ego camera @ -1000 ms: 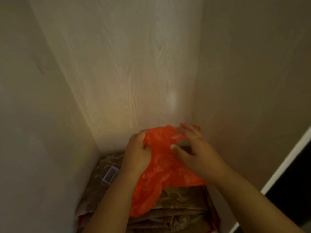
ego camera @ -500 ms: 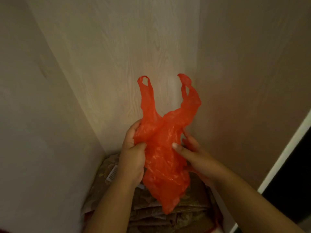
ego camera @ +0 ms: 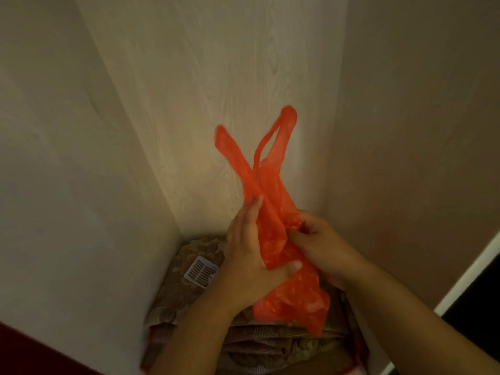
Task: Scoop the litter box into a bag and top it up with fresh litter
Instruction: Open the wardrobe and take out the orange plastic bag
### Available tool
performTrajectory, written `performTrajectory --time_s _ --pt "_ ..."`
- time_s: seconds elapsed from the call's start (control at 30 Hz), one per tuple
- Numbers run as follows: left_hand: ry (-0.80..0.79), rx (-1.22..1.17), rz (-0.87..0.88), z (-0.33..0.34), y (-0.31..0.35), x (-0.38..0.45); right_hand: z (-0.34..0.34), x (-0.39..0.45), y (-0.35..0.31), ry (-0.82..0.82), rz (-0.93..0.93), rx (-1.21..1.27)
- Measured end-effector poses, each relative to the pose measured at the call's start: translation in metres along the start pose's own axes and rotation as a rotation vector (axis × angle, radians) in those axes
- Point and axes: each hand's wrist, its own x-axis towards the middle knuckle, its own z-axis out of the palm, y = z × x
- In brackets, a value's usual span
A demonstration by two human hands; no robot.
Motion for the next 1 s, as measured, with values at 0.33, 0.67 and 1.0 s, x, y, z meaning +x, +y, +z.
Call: performTrajectory --time_s 0.33,0.67,1.0 --pt "-0.052 0.007 0.037 0.0 -0.025 0.005 -0.007 -0.004 0.0 -0.195 -0.034 -0.432" --pt "0.099 0.001 -0.045 0.004 -0.022 -0.004 0.015 -0.012 0.005 -0.049 0.089 -0.258" --pt "0.129 -0.24 0.08 0.0 -0.021 -0.02 0.03 -0.013 0.007 -0.121 0.168 0.312"
